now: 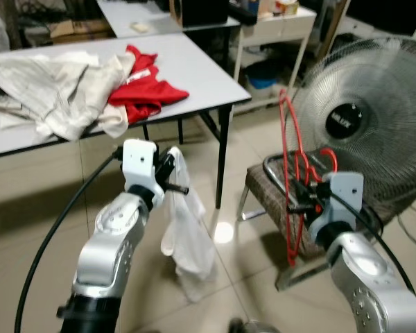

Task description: Hang hanger

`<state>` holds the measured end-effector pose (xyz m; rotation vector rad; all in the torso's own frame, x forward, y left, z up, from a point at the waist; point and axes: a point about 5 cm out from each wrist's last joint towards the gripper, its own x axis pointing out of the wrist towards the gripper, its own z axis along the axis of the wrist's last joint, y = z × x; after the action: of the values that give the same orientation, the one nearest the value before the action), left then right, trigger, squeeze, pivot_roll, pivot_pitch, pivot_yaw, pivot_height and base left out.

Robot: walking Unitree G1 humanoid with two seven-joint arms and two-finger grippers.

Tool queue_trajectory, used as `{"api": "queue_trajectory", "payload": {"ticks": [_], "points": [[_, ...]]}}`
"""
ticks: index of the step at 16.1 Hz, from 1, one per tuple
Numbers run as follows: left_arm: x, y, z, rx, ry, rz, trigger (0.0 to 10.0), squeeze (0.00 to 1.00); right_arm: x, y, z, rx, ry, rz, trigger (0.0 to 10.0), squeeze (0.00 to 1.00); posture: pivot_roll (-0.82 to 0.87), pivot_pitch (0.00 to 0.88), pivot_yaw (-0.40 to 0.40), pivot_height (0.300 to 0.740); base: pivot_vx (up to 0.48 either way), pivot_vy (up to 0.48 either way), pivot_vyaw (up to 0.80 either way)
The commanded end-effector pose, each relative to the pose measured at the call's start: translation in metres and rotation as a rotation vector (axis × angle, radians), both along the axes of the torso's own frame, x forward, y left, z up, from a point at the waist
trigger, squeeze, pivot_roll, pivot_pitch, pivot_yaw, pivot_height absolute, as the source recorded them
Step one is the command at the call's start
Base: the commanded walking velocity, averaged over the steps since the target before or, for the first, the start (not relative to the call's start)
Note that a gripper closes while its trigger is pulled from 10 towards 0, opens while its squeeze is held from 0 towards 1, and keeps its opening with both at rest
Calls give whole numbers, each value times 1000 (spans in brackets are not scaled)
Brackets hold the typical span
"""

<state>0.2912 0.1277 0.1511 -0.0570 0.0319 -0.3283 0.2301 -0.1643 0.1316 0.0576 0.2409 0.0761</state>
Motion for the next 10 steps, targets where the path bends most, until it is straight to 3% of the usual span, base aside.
{"api": "queue_trajectory", "payload": {"ticks": [1, 2, 3, 4, 6, 8, 10], "points": [[0, 5, 1, -13, -9, 13, 4196, 0, 4, 2, 5, -9, -17, 15, 10000, 0, 23, 20, 0, 740, 349, 0, 0], [0, 5, 2, -18, -9, 13, 3020, 0, 5, 2, 5, -13, -16, 16, 10000, 0, 22, 19, 0, 740, 360, 0, 0], [1, 5, 3, -24, -15, 11, 0, 0, 5, 2, 5, -12, -16, 16, 10000, 0, 21, 18, 0, 740, 420, 0, 0], [1, 5, 3, -22, -17, 14, 0, 0, 6, 2, 5, -10, -16, 17, 10000, 0, 20, 17, 1, 740, 480, 0, 0], [3, 5, 4, -17, -18, 19, 1569, 0, 6, 3, 6, 11, -12, 22, 10000, 0, 20, 16, 0, 740, 426, 0, -609], [5, 5, 4, -13, -22, 19, 1529, 0, 7, 2, 7, -14, -22, 23, 10000, 0, 20, 13, 0, 740, 452, 0, -800], [6, 3, 6, -14, -28, 10, 4863, 0, 8, 1, 8, -25, -26, 22, 10000, 0, 19, 12, 0, 740, 480, 0, -209]]}}
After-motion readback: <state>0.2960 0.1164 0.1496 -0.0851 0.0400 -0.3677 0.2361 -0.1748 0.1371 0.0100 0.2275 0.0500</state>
